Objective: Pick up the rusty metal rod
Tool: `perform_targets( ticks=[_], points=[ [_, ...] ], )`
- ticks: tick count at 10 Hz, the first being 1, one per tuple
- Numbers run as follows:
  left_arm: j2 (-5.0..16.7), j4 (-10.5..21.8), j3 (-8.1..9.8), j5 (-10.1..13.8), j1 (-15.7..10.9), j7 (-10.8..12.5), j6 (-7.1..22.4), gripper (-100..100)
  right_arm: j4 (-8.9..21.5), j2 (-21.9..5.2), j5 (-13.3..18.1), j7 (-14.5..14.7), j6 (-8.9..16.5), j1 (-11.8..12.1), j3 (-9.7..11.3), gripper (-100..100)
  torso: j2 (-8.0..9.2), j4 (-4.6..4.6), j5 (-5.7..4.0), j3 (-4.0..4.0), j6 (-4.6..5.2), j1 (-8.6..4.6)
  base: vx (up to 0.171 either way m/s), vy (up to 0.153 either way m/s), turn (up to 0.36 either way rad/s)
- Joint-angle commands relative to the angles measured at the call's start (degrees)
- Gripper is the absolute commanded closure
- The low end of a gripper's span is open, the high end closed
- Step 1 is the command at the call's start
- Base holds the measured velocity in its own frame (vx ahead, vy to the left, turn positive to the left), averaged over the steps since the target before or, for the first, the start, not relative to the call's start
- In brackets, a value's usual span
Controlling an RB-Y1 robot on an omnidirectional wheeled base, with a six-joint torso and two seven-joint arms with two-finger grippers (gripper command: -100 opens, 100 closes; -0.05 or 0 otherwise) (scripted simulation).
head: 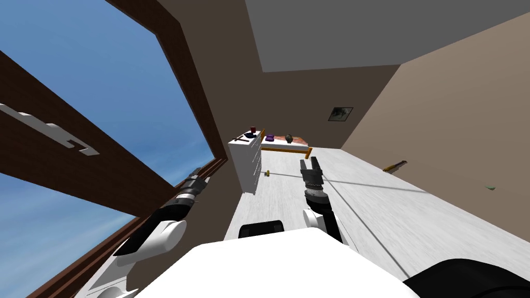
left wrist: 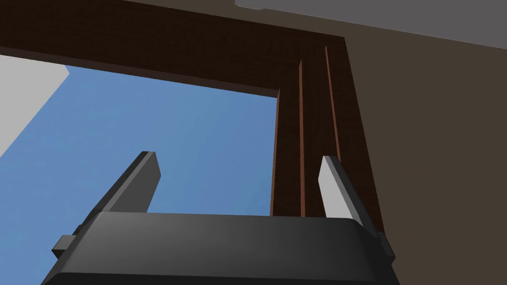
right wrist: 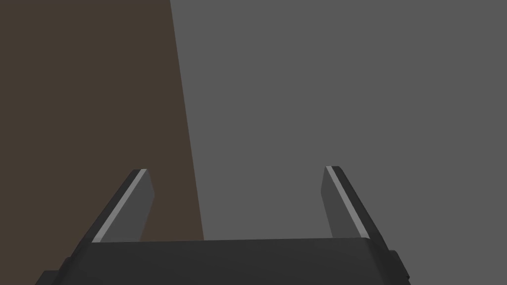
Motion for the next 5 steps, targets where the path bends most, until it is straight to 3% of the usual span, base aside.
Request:
perform_targets(
  ticks=[1,2,4,5],
  points=[
    [1.0,0.4,0.88,1.2,-0.3,-0.1,2.9,-100,0.0,0.0,0.0,0.0,0.0,0.0,0.0,0,0.0,0.0,0.0,0.0,0.0,0.0,-0.057,-0.004,-0.015],
    [3.0,0.9,2.71,3.4,-1.0,-0.4,4.6,-100,0.0,0.0,0.0,0.0,0.0,0.0,0.0,0,-0.06,-0.01,0.01,-0.03,0.0,-0.01,-0.056,-0.014,-0.026],
    [3.0,0.9,2.71,3.4,-1.0,-0.4,7.0,-100,0.0,0.0,0.0,0.0,0.0,0.0,0.0,0,-0.11,-0.02,0.0,-0.06,0.0,-0.02,-0.031,-0.008,-0.005],
    [5.1,1.4,4.6,5.7,-1.8,-0.7,9.1,-100,0.0,0.0,0.0,0.0,0.0,0.0,0.0,0,-0.19,-0.04,0.0,-0.11,-0.01,-0.02,-0.028,-0.017,-0.032]
  ],
)
